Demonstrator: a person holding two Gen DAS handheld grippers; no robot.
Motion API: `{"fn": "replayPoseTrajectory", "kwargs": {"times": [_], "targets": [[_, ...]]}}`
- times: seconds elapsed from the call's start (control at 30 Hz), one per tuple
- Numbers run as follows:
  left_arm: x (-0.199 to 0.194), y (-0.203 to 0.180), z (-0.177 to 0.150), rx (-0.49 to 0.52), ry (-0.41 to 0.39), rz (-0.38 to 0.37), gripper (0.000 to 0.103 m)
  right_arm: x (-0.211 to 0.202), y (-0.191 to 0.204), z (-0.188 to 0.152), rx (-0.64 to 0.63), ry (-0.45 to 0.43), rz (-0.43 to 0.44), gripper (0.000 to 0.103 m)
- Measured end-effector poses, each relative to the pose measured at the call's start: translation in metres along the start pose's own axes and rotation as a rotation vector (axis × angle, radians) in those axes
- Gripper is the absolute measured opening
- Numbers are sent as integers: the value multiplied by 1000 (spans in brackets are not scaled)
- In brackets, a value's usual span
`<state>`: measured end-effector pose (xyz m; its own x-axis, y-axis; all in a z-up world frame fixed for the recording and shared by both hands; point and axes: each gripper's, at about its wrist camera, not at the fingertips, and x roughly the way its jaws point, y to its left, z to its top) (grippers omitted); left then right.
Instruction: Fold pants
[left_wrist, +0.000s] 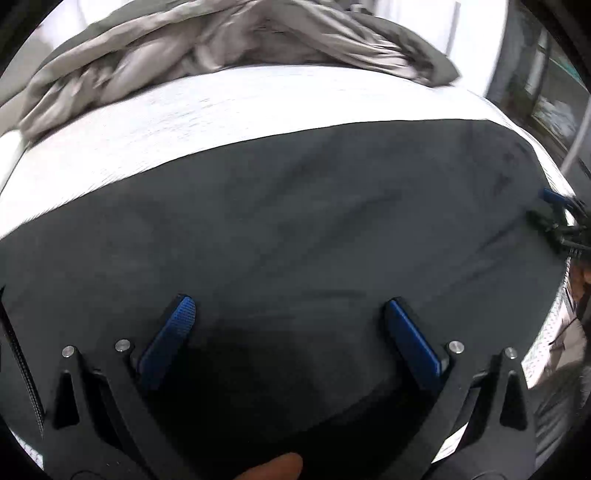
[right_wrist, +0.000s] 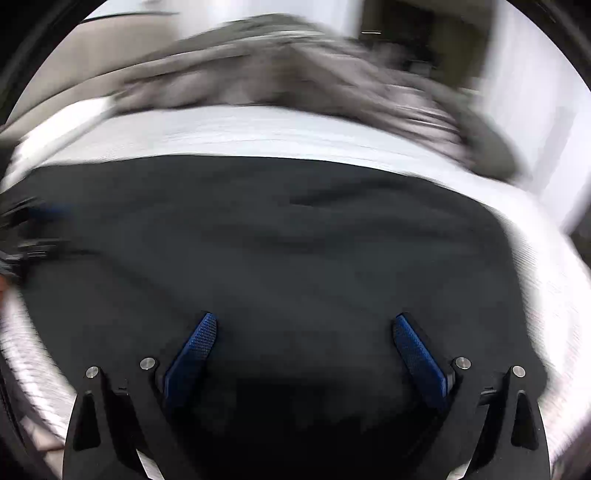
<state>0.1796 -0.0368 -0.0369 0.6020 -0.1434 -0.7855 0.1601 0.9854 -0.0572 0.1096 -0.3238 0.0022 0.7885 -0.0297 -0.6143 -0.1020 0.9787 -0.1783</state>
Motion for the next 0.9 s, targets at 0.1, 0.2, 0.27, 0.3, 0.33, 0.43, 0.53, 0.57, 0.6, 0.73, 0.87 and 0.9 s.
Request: {"fn": "replayPoseTrajectory", "kwargs": {"times": [0.1, 0.2, 0.27, 0.3, 0.33, 0.43, 0.53, 0.57, 0.6, 0.73, 0.87, 0.9], "targets": [[-7, 12, 1, -33, 11, -11, 102, -4, -37, -10, 118, 11, -77, 98], [-20, 1, 7, -35, 2, -64, 102, -23, -34, -4, 150, -41, -18, 98], [-30, -22, 6, 5, -24, -132, 102, -31, -5, 8, 101, -75, 119, 98], [-30, -37, 7, 43, -33, -166, 102, -32, 8, 11, 77, -78, 181, 98], [-25, -49, 7, 70, -28, -185, 102, -32, 32, 14, 27, -67, 253, 98], [0, -75, 0, 149, 43, -169, 102, -26, 85, 12, -104, -25, 341, 98], [-1, -77, -10, 215, 25, -156, 102, -13, 85, 2, -125, 13, 383, 98], [-4, -72, -12, 215, 27, -157, 102, -12, 75, -1, -118, 8, 352, 98], [-7, -64, -15, 202, 32, -155, 102, -10, 61, -1, -100, 6, 301, 98], [-13, -30, -15, 160, 38, -177, 103, -9, -9, -25, 31, 6, -9, 98], [-26, -25, -15, 123, 14, -190, 102, -17, -32, -20, 129, -46, -33, 98], [-30, -28, -12, 120, -3, -202, 102, -23, -25, -16, 132, -62, -4, 98]]}}
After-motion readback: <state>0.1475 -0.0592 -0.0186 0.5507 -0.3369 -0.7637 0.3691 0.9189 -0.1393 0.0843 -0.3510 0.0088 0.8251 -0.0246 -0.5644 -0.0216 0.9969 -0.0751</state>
